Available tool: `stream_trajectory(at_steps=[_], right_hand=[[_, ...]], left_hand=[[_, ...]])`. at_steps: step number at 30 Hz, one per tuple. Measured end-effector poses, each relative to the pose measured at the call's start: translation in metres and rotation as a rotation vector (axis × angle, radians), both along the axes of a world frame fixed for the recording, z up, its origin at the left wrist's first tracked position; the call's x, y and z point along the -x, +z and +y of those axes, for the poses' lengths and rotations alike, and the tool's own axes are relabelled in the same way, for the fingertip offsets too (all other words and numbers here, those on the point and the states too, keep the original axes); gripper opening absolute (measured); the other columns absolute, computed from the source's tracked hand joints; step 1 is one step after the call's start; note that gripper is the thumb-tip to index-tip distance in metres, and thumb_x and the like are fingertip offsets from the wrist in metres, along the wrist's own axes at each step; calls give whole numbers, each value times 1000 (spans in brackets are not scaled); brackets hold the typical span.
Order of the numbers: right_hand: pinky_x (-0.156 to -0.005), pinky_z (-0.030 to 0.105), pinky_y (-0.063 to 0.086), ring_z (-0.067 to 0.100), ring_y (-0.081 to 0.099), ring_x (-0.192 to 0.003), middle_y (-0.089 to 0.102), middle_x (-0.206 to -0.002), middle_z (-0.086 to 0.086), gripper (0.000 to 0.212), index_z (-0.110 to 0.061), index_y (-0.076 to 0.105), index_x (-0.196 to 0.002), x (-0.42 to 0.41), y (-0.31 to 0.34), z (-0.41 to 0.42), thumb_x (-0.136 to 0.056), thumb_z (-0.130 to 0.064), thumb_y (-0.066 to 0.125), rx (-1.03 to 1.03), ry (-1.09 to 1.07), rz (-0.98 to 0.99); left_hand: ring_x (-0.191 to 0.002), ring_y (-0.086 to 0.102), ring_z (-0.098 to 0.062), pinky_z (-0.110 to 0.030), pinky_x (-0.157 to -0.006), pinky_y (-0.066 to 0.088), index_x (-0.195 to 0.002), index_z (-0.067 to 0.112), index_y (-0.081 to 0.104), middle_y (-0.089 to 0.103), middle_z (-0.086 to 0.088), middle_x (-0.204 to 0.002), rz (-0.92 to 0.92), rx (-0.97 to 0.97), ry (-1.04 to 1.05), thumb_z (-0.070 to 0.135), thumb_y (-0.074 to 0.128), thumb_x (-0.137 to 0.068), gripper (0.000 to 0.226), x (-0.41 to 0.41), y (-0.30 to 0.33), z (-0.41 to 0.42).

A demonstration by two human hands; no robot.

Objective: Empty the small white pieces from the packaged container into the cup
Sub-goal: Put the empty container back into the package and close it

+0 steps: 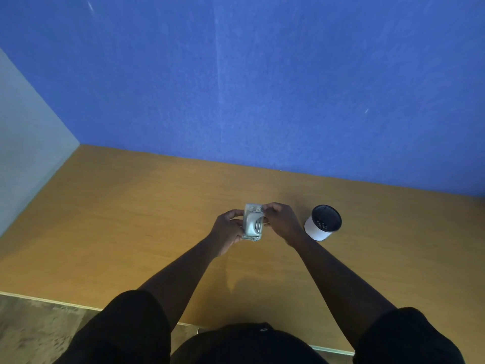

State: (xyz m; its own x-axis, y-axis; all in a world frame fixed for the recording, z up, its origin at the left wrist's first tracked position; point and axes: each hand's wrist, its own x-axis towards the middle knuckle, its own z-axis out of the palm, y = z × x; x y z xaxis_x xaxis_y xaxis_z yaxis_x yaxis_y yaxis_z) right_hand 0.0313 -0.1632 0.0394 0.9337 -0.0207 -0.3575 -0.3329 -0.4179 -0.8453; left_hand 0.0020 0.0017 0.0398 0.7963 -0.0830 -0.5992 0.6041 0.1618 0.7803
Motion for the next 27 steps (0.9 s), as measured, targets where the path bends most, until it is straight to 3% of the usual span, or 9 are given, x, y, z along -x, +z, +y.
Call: stream_trajectory(at_steps=[2,5,8,15,19,23,27], right_hand=[[-81,49,59,22,72,-75,74,-81,4,22,-15,72,-91,2,1,1,-95,-28,55,4,17,-32],[-77,40,57,22,73,-79,75,-87,5,22,-13,71,-94,6,5,5,-97,-25,53,48,43,-102],[-72,35,55,19,71,-76,73,-86,3,20,-11,70,-96,10,9,9,-98,-20,53,69,48,-165],[-67,27,52,11,67,-72,70,-83,-3,18,-12,69,-97,11,12,16,-98,-19,52,83,65,-224],[-73,34,56,12,69,-76,73,-86,-1,22,-14,71,-100,7,7,21,-98,-23,51,62,65,-183],[-74,40,57,18,70,-77,75,-91,2,25,-15,72,-99,8,-2,24,-95,-23,49,51,120,-42],[-63,23,54,12,68,-75,74,-94,7,23,-9,69,-111,16,-5,22,-97,-16,52,-18,178,51]], left_hand=[[-75,69,-28,-44,-74,59,-102,13,66,71,-10,-76,-14,35,10,-17,52,-80,39,0,5,2],[-80,68,-31,-46,-75,57,-98,17,67,70,-10,-90,-46,69,42,12,57,-92,12,0,11,4],[-82,67,-31,-46,-70,59,-97,21,68,67,-11,-97,-128,-13,45,27,58,-94,12,-3,11,6],[-85,68,-32,-57,-74,58,-106,14,64,67,-14,-98,-234,-91,19,28,54,-97,19,-2,12,12],[-83,68,-32,-51,-70,58,-105,16,63,67,-13,-100,-171,-57,54,29,55,-96,18,-4,10,17],[-80,68,-35,-59,-76,52,-92,21,62,69,-10,-93,-63,74,175,29,56,-95,11,-9,6,21],[-81,66,-36,-71,-83,46,-91,20,57,66,-13,-94,18,113,264,25,53,-97,9,-15,2,26]])
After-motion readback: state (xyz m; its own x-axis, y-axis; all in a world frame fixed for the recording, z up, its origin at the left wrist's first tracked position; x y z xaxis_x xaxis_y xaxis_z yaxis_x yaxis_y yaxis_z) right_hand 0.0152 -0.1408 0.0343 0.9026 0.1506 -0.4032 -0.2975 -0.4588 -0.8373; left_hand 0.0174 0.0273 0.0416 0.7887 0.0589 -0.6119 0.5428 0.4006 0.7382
